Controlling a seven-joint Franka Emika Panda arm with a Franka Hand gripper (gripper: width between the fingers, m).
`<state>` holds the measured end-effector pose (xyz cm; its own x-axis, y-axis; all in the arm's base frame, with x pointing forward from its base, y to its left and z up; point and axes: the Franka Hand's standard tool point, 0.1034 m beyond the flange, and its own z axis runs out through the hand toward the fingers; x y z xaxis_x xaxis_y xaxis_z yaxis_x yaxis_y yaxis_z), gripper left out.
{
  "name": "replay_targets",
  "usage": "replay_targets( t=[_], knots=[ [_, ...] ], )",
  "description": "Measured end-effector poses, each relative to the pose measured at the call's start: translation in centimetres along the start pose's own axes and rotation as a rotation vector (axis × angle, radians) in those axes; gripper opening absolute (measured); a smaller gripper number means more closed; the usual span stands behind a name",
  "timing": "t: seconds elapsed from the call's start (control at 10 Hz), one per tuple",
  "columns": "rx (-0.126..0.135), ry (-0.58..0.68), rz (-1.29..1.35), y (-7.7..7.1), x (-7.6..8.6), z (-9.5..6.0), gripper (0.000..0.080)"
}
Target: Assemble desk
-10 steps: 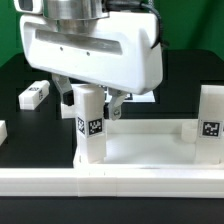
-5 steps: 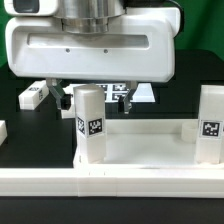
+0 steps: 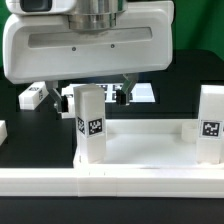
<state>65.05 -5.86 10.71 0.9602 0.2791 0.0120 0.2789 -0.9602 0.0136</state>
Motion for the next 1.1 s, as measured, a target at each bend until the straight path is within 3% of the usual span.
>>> replay_targets(
  t=[0.2,0.4,0.7,1.1],
  knots=[
    [0.000,-0.001,-0.008,0.02,-0.04,0.06,0.0638],
    [0.000,-0.002,-0.007,0.04,-0.06,0.12,0.0297],
    [0.001,-0.002,0.019,0.08,-0.09,0.13,0.0288],
    [0.019,-0.017,0.485,0.71,-0.13,0.22,0.0288]
  ],
)
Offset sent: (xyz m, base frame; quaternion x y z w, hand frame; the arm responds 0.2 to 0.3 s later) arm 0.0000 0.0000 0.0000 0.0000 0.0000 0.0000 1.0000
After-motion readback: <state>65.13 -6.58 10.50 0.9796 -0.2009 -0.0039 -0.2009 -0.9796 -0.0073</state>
